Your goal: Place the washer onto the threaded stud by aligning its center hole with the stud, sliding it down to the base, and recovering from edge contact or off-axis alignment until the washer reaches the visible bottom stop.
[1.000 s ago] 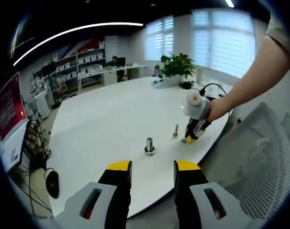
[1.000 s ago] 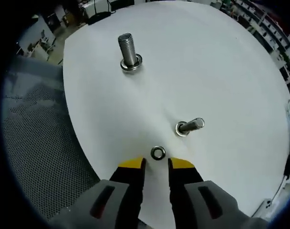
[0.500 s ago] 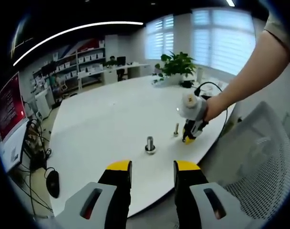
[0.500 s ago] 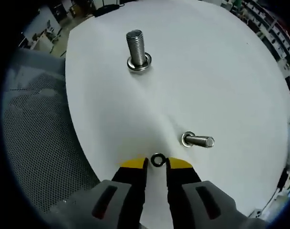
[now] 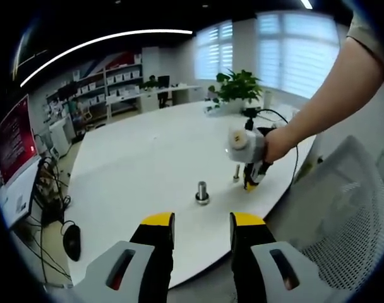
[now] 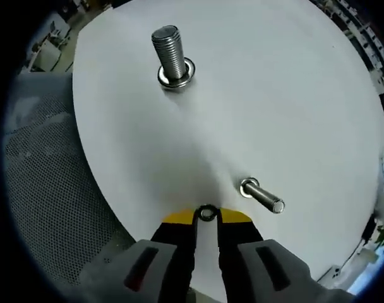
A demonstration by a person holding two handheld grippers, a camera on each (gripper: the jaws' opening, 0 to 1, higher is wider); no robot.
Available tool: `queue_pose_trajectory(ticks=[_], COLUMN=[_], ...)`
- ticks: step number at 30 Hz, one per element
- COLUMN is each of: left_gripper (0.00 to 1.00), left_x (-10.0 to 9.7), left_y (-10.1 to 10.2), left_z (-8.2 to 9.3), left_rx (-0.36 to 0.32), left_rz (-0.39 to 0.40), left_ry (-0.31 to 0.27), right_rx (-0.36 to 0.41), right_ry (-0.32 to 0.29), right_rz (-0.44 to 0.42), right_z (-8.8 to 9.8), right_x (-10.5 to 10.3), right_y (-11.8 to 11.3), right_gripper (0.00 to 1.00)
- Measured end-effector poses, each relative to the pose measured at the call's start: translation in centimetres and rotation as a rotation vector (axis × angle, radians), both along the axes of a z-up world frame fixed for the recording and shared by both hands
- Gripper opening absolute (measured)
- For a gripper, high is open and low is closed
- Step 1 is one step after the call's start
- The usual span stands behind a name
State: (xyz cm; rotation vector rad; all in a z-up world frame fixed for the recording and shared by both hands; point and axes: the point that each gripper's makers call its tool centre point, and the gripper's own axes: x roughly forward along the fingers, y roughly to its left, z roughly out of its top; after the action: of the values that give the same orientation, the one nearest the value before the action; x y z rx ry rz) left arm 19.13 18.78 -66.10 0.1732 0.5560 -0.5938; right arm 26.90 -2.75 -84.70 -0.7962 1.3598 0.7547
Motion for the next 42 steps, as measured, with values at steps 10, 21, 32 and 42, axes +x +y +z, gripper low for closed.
queue_pose_trajectory(ticks=[10,21,32,42], left_gripper=[0.33,0.33,0.33,0.33], left_x=[-0.1,-0.2,-0.3,-0.3], left_y=[-0.1,-0.4,-0.6,-0.7], left_z=[0.0,0.1,0.4,0.5], left_rx=[0.003,-0.003,-0.019,-0.02], left_rz=[-0.009,-0.029,-0.04,-0.042], left_ry=[-0.005,-0.005,-0.017,-0.019], right_rx=[0.228,0.231,0.275,0.297], right_ry=[-0.182,-0.218,-0.299,-0.351], right_rz=[-0.256,-0.221,-0.251,-0.226], right_z=[0.5,2.9,7.7,10.5], right_x=[-0.6,-0.9,1.4,3.6], right_y=[-0.7,-0.7,-1.6,-1.4], right_gripper=[0.13,0.13,0.13,0.13])
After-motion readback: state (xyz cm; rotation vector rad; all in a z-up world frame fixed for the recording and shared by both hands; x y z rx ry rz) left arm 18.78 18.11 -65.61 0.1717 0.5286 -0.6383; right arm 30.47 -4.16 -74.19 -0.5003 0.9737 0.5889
